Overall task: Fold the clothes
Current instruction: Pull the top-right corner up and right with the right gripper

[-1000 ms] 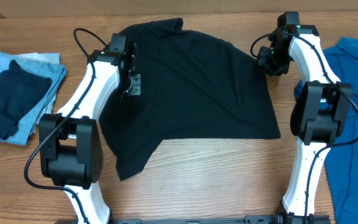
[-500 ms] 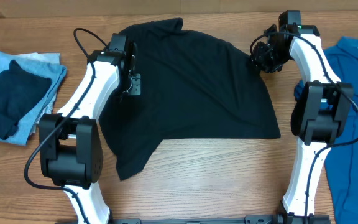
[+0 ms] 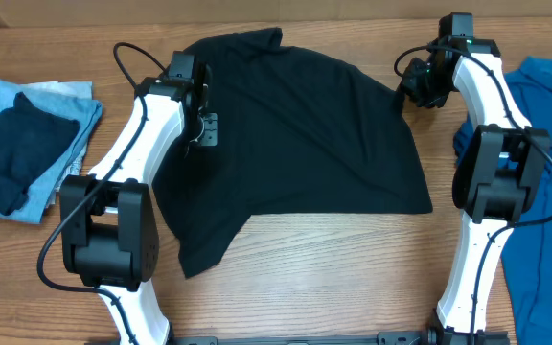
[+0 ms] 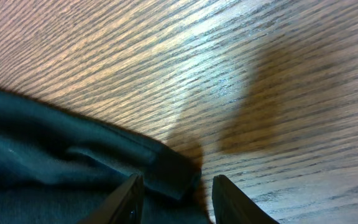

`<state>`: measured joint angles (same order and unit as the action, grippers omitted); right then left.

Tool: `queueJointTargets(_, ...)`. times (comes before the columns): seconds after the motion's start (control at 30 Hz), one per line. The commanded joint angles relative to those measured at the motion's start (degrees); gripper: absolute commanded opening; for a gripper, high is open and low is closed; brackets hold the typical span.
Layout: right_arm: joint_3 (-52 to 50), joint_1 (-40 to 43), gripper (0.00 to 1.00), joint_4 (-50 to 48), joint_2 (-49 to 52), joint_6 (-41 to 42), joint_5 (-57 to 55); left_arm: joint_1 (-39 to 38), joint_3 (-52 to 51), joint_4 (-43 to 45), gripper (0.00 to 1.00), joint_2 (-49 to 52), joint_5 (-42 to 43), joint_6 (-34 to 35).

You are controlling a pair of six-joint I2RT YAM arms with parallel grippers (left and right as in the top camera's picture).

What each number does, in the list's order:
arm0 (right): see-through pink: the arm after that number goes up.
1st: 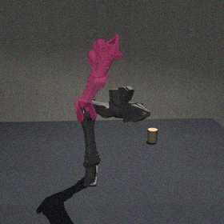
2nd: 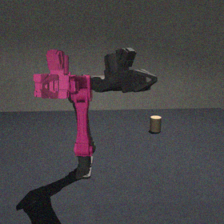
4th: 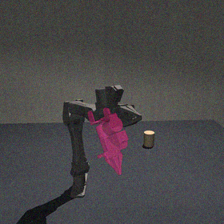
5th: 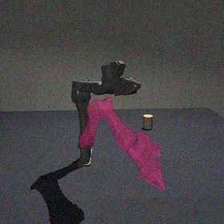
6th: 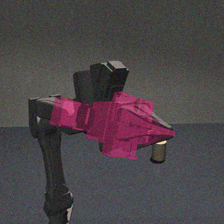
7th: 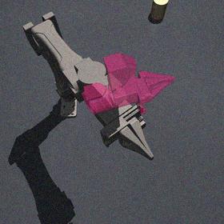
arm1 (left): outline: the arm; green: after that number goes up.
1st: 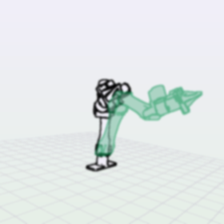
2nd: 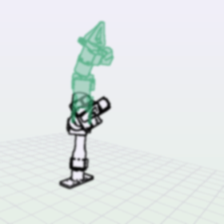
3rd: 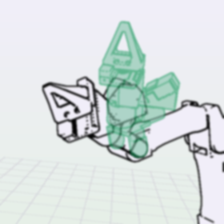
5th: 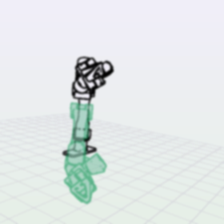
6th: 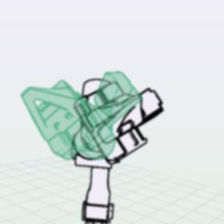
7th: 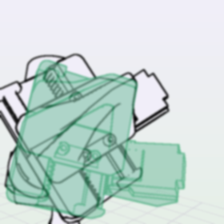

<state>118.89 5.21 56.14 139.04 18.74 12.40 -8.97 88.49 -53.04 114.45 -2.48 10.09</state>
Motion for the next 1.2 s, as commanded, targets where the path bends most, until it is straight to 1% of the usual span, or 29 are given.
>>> queueJointTargets(0.0, -0.02, 0.02, 0.4, -0.52, 0.83, 0.81, -0.81, -0.07, -2.93, 2.75, 0.15, -0.35, -0.92, -0.9)
queueJointTargets(0.03, -0.02, 0.02, 0.4, -0.61, 0.83, 0.83, -0.79, -0.04, -4.02, 4.15, 0.15, -0.35, -0.92, -0.9)
queueJointTargets(0.07, -0.02, 0.0, 0.4, -0.59, 0.83, 0.83, -0.74, -0.04, -6.1, 7.19, 0.11, -0.35, -0.92, -0.85)
queueJointTargets(0.13, -0.02, 0.0, 0.4, -0.39, 0.83, 0.83, 0.2, -0.04, -9.97, 12.74, 0.11, -0.35, -0.87, -0.63)
queueJointTargets(0.23, -0.02, 0.0, 0.4, -0.13, 0.83, 1.07, 0.55, -0.04, -13.57, 16.76, 0.11, -0.35, -0.9, -0.66)
queueJointTargets(0.37, -0.02, 0.0, 0.4, -0.02, 1.2, 2.56, 1.4, -0.04, -17.25, 21.2, 0.06, -0.35, -0.92, -0.66)
queueJointTargets(0.5, -0.02, 0.0, 0.4, 0.15, 1.25, 2.58, 2.71, -0.04, -20.0, 25.79, 0.09, -0.33, -0.9, -0.66)
queueJointTargets(0.53, -0.02, -0.11, 0.4, 0.17, 1.25, 2.78, 2.78, -0.04, -20.94, 27.08, 0.14, -0.26, -0.83, -0.63)
queueJointTargets(0.57, -0.02, -0.22, 0.4, 0.11, 1.25, 2.78, 2.73, -0.04, -21.38, 27.61, 0.16, 0.15, -0.39, -0.61)
queueJointTargets(0.63, -0.02, -0.33, 0.4, 0.0, 1.25, 2.75, 2.69, -0.04, -21.55, 27.58, 0.24, 2.14, 1.29, -0.63)
queueJointTargets(0.7, -0.02, -0.33, 0.4, 0.09, 1.25, 2.75, 2.71, -0.04, -21.55, 27.54, 0.23, 4.72, 2.1, -0.63)
queueJointTargets(0.77, -0.02, -0.37, 0.39, 0.52, 1.25, 2.75, 2.71, 0.09, -21.53, 27.15, 0.16, 6.64, 2.08, 0.9)
queueJointTargets(0.8, -0.02, -0.37, 0.4, 0.76, 1.25, 2.75, 2.71, 0.17, -21.53, 27.17, 0.15, 6.64, 2.1, 0.98)
queueJointTargets(0.97, -0.02, -0.44, 0.4, 1.14, 1.25, 4.28, 2.67, 0.17, -21.53, 26.95, 0.18, 6.64, 2.1, 1.33)
queueJointTargets(1.03, -0.07, -0.44, 0.4, 0.09, 1.25, 4.63, 2.64, 0.17, -21.53, 26.86, 0.19, 6.64, 2.1, 1.31)
queueJointTargets(1.1, -0.79, -0.42, 0.39, -1.86, 1.25, 7.08, 2.64, 0.2, -21.53, 26.69, 0.19, 6.64, 2.1, 1.31)
queueJointTargets(1.17, -1.79, -0.42, 0.39, -3.61, 1.25, 7.19, 2.19, 0.2, -21.53, 26.32, 0.2, 6.64, 2.08, 1.31)
